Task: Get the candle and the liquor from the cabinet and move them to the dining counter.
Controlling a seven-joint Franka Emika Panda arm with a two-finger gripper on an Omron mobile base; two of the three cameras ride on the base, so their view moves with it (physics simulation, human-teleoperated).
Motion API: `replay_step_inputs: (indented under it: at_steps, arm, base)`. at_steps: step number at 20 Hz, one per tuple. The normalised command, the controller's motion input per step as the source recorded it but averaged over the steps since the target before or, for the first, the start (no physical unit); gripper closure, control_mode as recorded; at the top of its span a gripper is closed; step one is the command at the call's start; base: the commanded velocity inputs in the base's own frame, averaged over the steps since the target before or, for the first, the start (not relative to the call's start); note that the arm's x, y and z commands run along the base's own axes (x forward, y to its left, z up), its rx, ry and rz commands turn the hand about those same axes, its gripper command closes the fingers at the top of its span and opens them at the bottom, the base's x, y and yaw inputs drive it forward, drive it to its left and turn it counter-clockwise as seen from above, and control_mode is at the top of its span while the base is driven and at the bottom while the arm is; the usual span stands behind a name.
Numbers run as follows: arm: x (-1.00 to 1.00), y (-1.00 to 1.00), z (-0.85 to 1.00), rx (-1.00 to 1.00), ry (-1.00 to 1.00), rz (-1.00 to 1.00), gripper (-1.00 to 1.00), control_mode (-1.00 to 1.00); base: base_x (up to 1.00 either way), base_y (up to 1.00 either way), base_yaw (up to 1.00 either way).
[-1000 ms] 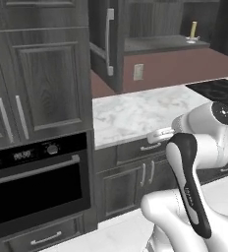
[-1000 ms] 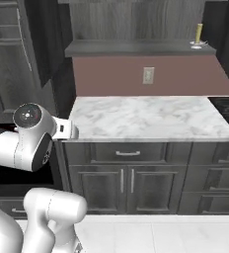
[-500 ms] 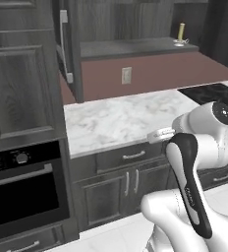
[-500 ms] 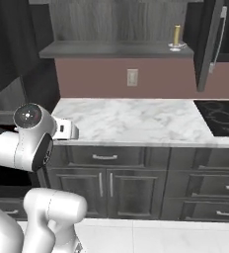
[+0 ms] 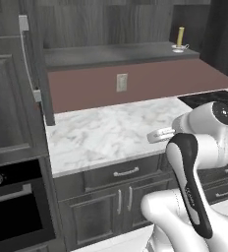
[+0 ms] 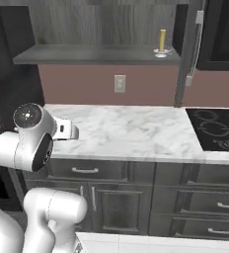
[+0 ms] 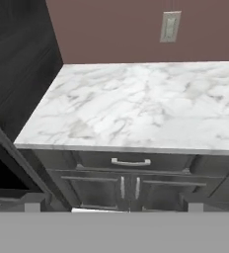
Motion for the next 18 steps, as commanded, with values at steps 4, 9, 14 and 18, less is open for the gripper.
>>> replay_step_inputs:
  at_steps: [4, 9, 14, 18]
  arm:
    - [0.0, 0.0, 0.0, 0.0, 0.0, 0.0, -1.0, 1.0]
    - [0.0, 0.0, 0.0, 0.0, 0.0, 0.0, -1.0, 1.0]
    - [0.0, 0.0, 0.0, 0.0, 0.0, 0.0, -1.0, 1.0]
    - [0.0, 0.0, 0.0, 0.0, 0.0, 0.0, -1.0, 1.0]
  base:
    - [0.64, -0.41, 0.0]
    - [0.65, -0.3, 0.0]
    - [0.66, -0.31, 0.0]
    - [0.57, -0.19, 0.03]
